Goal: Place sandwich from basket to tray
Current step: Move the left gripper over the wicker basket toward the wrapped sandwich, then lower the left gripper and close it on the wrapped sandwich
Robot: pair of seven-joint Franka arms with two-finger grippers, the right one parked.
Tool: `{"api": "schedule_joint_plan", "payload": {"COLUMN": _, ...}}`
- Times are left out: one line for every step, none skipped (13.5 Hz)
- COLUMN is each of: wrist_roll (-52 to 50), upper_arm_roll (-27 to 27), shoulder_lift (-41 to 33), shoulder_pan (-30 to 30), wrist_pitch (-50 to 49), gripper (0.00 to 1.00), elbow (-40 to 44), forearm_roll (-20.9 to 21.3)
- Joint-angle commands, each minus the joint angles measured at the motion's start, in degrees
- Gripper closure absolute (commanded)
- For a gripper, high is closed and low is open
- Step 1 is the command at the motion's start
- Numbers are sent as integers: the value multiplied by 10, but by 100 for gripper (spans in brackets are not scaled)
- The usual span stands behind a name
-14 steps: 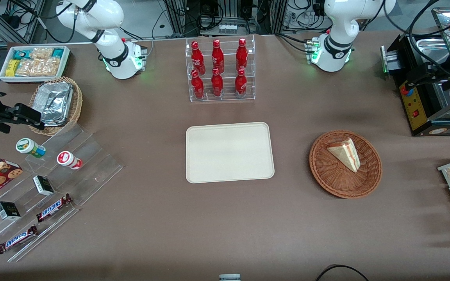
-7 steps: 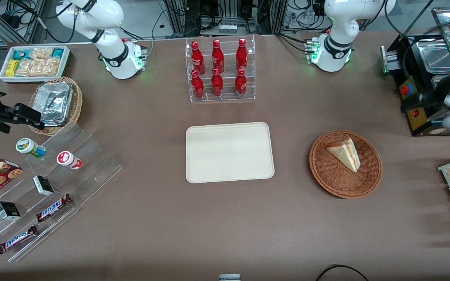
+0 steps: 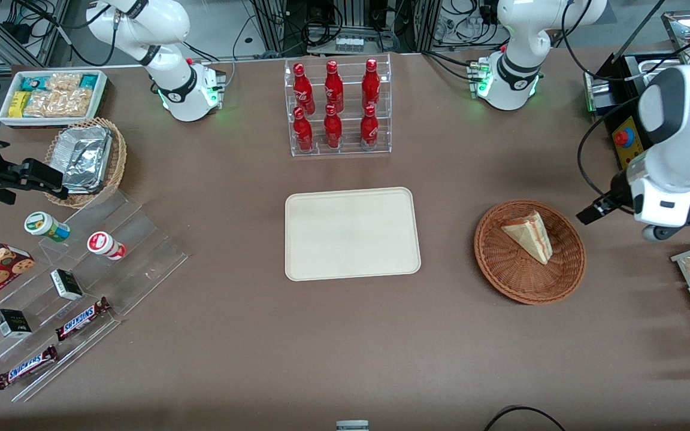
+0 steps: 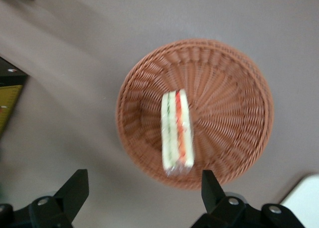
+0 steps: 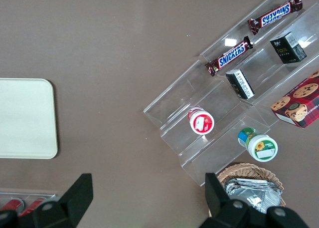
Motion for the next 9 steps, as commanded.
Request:
{"api": "schedule_joint_plan", "payload": {"wrist_roll": -82, "upper_arm_roll": -4, "shoulder_lift": -23, "shoulder_pan": -16, "wrist_pitch": 112, "gripper": 0, "elbow": -93, "forearm_roll": -1}}
{"api": "schedule_joint_plan", "payload": {"wrist_roll": -98, "upper_arm_roll": -4, "shoulder_lift": -20, "shoulder_pan": -31, "wrist_pitch": 143, "gripper": 0, "elbow": -112, "forearm_roll": -1}}
{"api": "schedule_joint_plan", "payload": {"wrist_roll": -113, "upper_arm_roll": -4, "shoulder_lift": -14, "shoulder_pan": -47, "wrist_pitch": 162, "gripper": 0, "elbow": -122, "forearm_roll": -1}}
{"api": "schedule_joint_plan", "payload": {"wrist_roll": -116, "upper_arm_roll": -4, "shoulder_lift": -5, "shoulder_pan": -53, "wrist_pitch": 177, "gripper": 0, "elbow": -130, "forearm_roll": 0}}
{"api": "schedule_joint_plan", "payload": {"wrist_roll": -115, "upper_arm_roll": -4, "shoulder_lift": 2, "shoulder_pan": -60, "wrist_pitch": 192, "gripper": 0, "elbow": -140, "forearm_roll": 3}}
{"api": "schedule_joint_plan", "payload": {"wrist_roll": -115, "upper_arm_roll": -3, "shoulder_lift": 9, "shoulder_pan": -69, "wrist_pitch": 209, "gripper": 0, "elbow": -151, "forearm_roll": 7}}
{"api": "schedule_joint_plan", "payload": {"wrist_roll": -115, "upper_arm_roll": -3, "shoulder_lift": 14, "shoulder_pan": -69, "wrist_pitch": 224, "gripper": 0, "elbow": -166, "forearm_roll": 8}}
{"api": "schedule_joint_plan", "payload": {"wrist_roll": -115, "upper_arm_roll": -3, "shoulder_lift": 15, "shoulder_pan": -68, "wrist_pitch": 237, "gripper": 0, "elbow": -178, "forearm_roll": 8}}
{"api": "schedule_joint_plan", "payload": {"wrist_roll": -114, "upper_arm_roll": -2, "shoulder_lift": 17, "shoulder_pan": -68, "wrist_pitch": 240, "gripper": 0, "elbow": -185, "forearm_roll": 9}}
